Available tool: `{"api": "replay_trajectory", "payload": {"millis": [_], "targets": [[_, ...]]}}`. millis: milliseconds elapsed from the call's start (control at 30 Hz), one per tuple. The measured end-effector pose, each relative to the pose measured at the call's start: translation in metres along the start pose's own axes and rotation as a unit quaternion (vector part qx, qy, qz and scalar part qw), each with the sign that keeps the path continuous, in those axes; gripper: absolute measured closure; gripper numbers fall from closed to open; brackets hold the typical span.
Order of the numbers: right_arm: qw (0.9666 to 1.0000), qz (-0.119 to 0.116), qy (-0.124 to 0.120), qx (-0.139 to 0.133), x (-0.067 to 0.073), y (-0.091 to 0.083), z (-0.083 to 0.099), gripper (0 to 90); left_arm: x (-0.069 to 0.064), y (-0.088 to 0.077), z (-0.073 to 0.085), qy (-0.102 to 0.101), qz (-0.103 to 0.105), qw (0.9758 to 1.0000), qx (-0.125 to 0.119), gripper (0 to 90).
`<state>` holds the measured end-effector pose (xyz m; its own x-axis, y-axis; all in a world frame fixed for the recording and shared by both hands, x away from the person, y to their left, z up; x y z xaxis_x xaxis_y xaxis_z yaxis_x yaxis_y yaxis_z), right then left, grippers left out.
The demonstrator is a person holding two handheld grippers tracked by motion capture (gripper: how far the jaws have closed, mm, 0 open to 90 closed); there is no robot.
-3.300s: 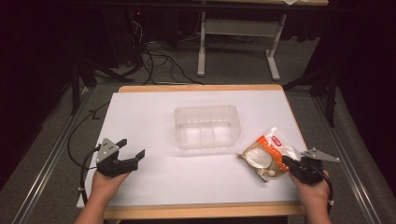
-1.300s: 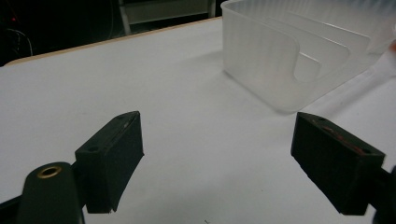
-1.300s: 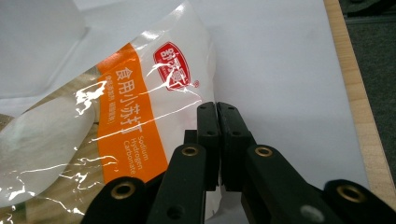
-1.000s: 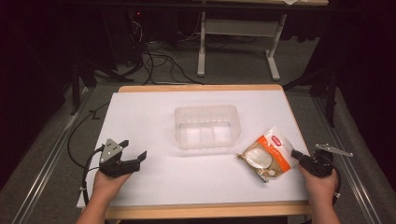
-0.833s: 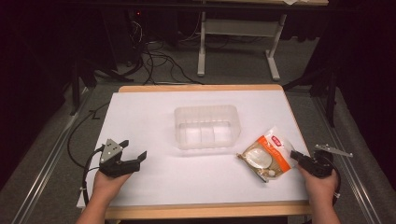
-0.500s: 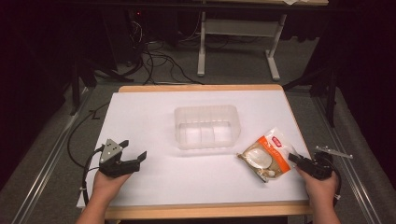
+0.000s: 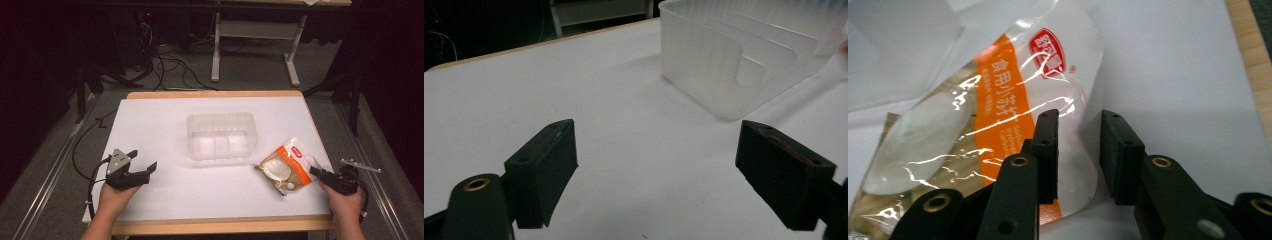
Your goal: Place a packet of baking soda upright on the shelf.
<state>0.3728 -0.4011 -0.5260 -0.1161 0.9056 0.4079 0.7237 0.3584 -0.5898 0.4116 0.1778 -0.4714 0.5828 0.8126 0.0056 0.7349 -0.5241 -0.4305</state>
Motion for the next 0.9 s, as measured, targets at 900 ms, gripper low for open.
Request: {"api": "replay_trajectory", "payload": {"millis": [900], "targets": [[0.9928,-0.014,-0.083,-0.084,0.047,-0.020,-0.030,90.0,0.000,-0.001,0.000,0.000,0.000,1.0000,-0.002,17.5]]}}
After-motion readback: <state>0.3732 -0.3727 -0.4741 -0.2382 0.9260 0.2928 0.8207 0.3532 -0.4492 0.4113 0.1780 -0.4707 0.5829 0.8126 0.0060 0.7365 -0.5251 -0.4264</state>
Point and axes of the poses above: each handheld gripper's, and its own axes: y roughly forward along the jaws, z roughly out of its underside, x roughly to its left, the point moved 8 cm from there along y, roughly forward along the jaws, and after that the axes turned 1 degree about y, right-handed, at the moved point
